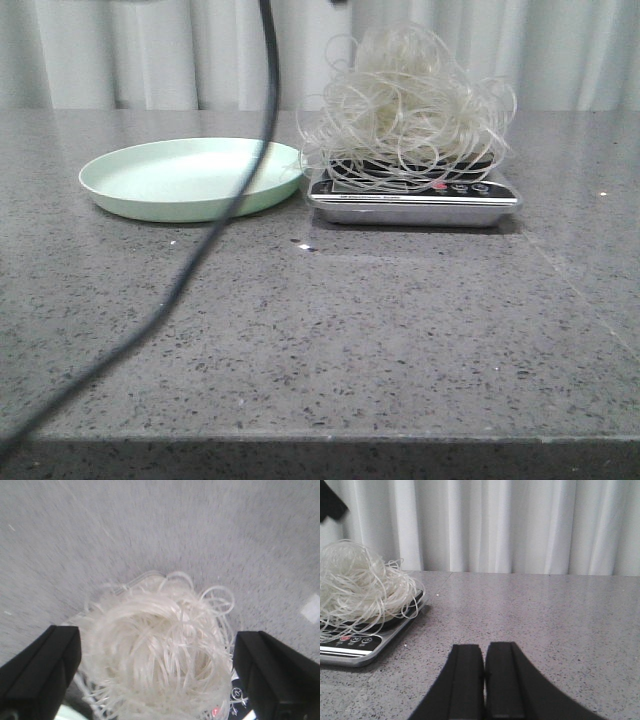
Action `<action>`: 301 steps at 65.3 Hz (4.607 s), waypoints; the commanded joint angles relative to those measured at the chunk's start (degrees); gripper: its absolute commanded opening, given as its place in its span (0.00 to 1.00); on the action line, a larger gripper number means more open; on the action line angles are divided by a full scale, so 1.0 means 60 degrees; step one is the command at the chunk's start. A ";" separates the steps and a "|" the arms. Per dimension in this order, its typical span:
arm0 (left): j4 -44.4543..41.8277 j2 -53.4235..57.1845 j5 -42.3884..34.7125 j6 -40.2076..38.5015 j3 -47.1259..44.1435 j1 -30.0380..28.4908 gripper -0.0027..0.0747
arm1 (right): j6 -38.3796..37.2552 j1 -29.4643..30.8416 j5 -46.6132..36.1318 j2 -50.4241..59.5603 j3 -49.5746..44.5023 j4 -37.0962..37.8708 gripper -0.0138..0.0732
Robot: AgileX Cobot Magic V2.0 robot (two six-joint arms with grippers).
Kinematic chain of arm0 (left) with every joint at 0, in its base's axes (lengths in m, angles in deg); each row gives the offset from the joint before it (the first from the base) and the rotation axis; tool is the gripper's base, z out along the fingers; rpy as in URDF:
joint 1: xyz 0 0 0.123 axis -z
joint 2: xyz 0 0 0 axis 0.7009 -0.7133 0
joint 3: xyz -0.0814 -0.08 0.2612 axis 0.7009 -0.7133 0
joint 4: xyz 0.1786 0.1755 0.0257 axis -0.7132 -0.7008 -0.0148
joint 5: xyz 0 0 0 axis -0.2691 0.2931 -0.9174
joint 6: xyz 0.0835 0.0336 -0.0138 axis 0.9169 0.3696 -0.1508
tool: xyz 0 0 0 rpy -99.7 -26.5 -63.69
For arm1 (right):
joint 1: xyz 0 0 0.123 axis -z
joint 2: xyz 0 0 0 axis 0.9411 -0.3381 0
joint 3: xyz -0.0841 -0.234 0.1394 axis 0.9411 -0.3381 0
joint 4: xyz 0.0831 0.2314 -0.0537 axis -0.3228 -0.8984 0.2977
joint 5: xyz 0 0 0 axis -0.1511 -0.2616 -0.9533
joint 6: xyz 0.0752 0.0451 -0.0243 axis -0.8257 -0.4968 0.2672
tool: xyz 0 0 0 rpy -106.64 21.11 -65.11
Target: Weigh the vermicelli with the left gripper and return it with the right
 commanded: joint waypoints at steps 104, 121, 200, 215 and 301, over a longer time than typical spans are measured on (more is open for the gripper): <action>-0.0347 1.7522 -0.4619 0.0020 -1.5255 -0.0659 0.21 | 0.0023 -0.0017 -0.0784 0.0159 0.0073 0.0108 0.37; -0.0325 1.7522 -0.4678 0.0020 -1.5318 -0.0659 0.21 | 0.0023 -0.0017 -0.0784 0.0159 0.0073 0.0108 0.37; -0.0312 1.7522 -0.4853 0.0020 -1.5318 -0.0659 0.21 | 0.0176 -0.0933 0.2965 -0.4499 0.5621 -0.0175 0.43; -0.0312 1.7522 -0.4853 0.0020 -1.5318 -0.0659 0.21 | 0.0186 -0.2036 0.3360 -0.6995 0.7824 -0.0175 0.80; -0.0312 1.7522 -0.4818 0.0020 -1.5318 -0.0659 0.21 | 0.0186 -0.3652 0.7724 -1.6910 1.4361 0.0730 0.68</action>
